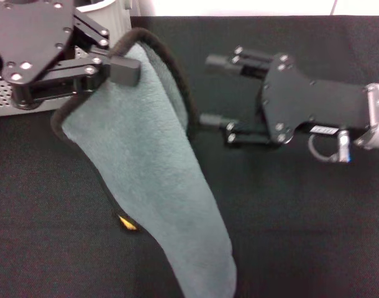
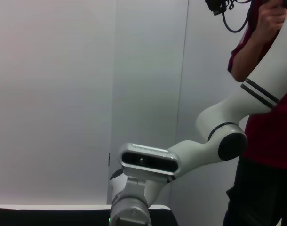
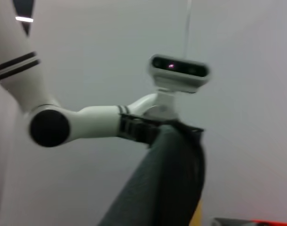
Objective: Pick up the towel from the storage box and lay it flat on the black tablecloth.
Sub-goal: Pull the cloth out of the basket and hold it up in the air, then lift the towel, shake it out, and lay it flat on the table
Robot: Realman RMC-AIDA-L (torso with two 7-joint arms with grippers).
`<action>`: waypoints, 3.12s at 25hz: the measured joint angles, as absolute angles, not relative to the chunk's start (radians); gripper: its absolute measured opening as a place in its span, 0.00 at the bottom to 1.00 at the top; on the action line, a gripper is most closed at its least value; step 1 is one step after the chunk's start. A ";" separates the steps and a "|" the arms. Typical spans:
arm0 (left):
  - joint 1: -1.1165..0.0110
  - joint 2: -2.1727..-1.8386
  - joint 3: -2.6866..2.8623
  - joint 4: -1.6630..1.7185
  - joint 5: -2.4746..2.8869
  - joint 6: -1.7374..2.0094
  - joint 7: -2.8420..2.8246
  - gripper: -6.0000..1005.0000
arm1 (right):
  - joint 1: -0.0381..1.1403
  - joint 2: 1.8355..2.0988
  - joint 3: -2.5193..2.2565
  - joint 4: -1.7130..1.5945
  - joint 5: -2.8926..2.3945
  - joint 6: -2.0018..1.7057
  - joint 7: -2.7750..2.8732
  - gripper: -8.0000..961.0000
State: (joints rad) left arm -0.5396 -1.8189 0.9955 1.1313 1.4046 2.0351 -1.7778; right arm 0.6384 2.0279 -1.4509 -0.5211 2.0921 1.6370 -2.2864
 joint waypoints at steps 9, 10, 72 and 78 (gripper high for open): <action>-0.528 -1.821 0.985 1.115 1.404 2.035 -1.761 0.03 | 0.560 2.028 -1.554 -0.560 2.182 1.636 -2.292 0.75; -0.527 -1.821 0.985 1.115 1.403 2.035 -1.761 0.03 | 0.550 2.028 -1.554 -0.566 2.182 1.637 -2.292 0.75; -0.488 -1.931 0.959 0.847 1.555 2.016 -1.525 0.05 | 0.559 2.020 -1.466 -0.673 2.286 1.565 -2.347 0.02; -0.476 -2.033 0.903 0.817 1.669 1.907 -1.416 0.06 | 0.643 2.015 -1.444 -0.683 2.276 1.535 -2.291 0.02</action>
